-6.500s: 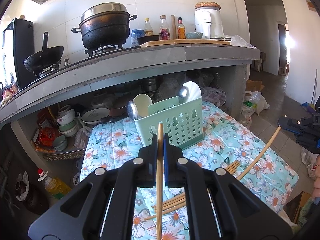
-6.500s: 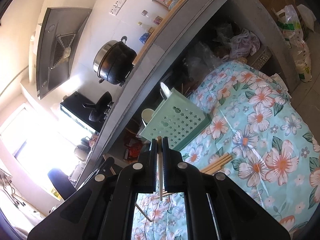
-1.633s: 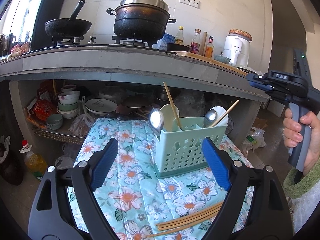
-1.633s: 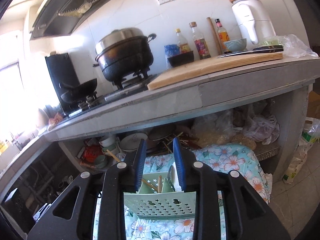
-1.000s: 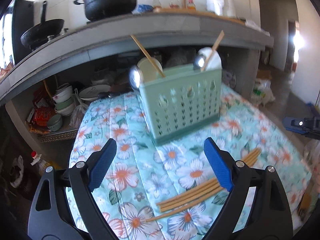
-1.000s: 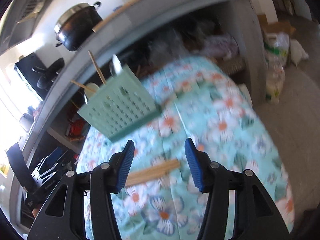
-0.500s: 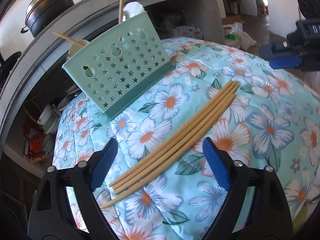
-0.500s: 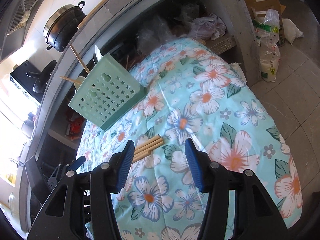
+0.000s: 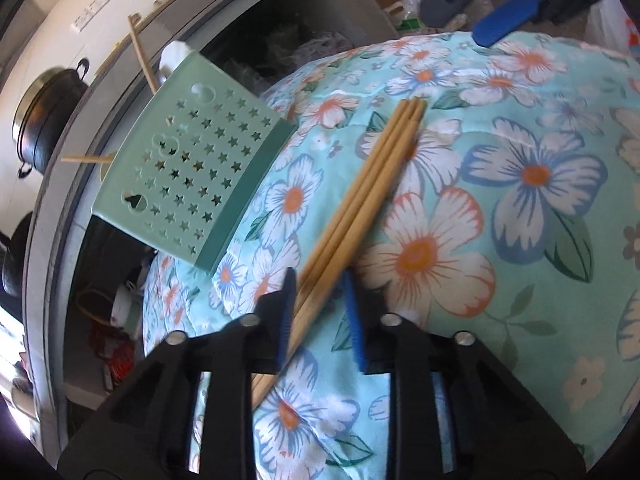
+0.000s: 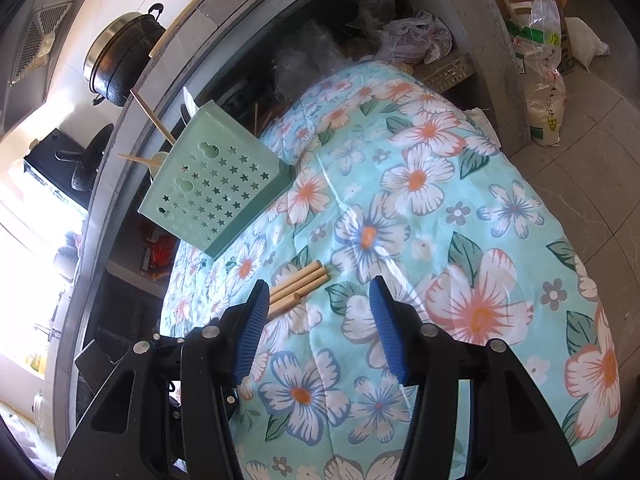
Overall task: Organize utensils
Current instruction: 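Close the left gripper on one more wooden chopstick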
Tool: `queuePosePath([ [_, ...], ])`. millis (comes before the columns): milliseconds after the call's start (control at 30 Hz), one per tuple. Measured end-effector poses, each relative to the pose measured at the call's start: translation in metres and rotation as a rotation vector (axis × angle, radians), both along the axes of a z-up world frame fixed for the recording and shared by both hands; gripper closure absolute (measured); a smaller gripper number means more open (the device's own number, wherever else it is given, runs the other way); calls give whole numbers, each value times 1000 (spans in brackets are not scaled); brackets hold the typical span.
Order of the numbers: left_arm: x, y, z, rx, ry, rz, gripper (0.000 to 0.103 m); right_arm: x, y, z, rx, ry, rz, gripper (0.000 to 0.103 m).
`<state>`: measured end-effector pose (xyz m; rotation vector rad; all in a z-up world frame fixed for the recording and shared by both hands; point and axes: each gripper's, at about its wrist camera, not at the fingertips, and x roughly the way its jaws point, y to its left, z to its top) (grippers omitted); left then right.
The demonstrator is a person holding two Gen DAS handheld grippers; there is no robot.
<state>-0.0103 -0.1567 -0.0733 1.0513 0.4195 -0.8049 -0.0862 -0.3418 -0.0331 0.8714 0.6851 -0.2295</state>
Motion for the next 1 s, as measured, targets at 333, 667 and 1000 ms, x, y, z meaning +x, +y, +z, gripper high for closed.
queuePosePath([
  [333, -12, 7, 3, 18, -48, -27, 99, -4, 0, 4, -3, -9, -8, 52],
  [667, -38, 32, 21, 10, 31, -49, 99, -5, 3, 9, -10, -21, -2, 52],
  [1000, -29, 45, 32, -52, 319, 16, 91, -2, 8, 12, -7, -27, 7, 52],
])
